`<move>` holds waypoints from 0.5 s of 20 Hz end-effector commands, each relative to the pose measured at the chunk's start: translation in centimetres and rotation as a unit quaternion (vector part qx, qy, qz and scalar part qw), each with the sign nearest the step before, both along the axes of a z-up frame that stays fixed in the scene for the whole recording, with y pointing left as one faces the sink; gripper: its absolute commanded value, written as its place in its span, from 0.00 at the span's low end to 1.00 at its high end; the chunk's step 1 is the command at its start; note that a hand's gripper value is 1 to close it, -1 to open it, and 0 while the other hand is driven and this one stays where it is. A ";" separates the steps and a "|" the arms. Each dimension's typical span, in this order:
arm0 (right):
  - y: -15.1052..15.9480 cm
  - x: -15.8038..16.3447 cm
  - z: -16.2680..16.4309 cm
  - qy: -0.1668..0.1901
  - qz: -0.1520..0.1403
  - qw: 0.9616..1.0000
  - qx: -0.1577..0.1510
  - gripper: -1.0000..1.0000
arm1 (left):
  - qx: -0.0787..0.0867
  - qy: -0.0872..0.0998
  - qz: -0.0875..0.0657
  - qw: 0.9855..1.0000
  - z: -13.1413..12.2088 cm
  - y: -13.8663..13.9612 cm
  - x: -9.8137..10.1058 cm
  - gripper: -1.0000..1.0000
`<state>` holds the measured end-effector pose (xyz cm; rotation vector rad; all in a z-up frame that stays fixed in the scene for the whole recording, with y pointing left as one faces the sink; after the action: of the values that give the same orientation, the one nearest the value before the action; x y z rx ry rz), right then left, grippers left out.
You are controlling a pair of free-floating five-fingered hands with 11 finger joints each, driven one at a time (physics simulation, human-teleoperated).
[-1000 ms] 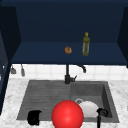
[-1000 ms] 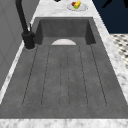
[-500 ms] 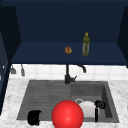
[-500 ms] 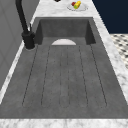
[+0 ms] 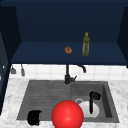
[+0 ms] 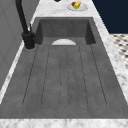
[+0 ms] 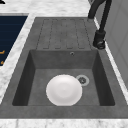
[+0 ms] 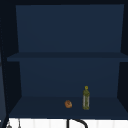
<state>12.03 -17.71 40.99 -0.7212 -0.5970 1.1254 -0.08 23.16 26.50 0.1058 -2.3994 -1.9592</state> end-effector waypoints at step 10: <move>8.0 3.0 7.5 -0.001 0.011 1.000 -0.008 0.00 | 0.000 0.000 0.000 1.000 0.0 0.0 0.0 0.50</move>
<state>14.25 -11.24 46.73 -0.7318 -0.5923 1.1278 -0.08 23.16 26.50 0.1058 -2.3994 -1.9592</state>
